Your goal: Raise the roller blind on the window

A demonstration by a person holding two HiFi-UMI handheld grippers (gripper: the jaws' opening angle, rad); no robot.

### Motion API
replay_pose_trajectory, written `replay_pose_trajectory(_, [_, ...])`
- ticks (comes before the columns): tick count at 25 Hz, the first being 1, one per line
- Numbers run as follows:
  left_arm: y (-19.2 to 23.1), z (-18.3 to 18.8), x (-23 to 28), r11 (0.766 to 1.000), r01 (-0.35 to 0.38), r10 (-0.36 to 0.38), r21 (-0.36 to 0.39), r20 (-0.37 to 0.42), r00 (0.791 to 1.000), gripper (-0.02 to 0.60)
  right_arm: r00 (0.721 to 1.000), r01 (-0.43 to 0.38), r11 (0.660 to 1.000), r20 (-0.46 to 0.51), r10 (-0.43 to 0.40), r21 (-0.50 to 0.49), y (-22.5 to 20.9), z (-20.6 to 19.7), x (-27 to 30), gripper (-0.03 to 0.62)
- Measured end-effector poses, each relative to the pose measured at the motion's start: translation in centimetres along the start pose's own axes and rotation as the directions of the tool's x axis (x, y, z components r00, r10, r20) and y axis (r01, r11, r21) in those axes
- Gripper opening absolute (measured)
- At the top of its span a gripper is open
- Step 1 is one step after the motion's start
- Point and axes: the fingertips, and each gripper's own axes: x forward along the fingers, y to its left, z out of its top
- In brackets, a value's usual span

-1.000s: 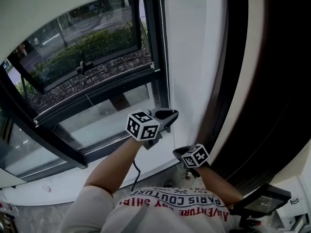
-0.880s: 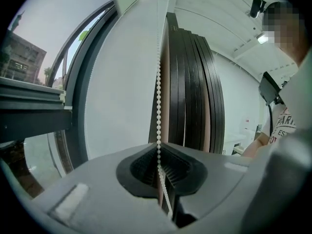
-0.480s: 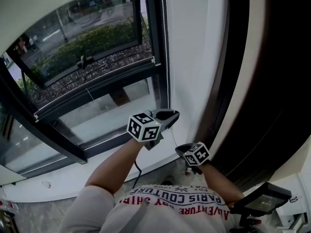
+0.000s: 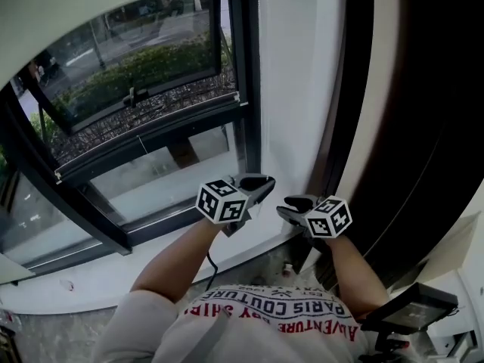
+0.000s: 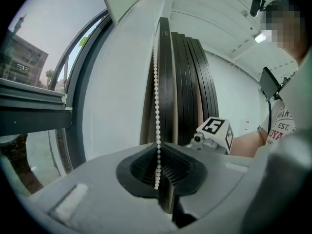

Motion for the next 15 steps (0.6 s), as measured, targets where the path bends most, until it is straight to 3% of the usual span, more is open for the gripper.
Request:
replay_pose_trajectory(7, [-1.1, 0.0, -0.4, 1.0, 0.016, -0.016, 0.016, -0.011, 1.0, 0.014, 0.972, 0.039, 0.997, 0.232, -0.024, -0.062, -0.5, 12.8, -6.2, 0.152])
replay_pose_trajectory(15, [-2.5, 0.2, 0.4, 0.999, 0.046, -0.046, 0.027, -0.014, 0.999, 0.014, 0.926, -0.061, 0.988, 0.362, 0.11, -0.145, 3.0, 23.6, -6.9, 0.152])
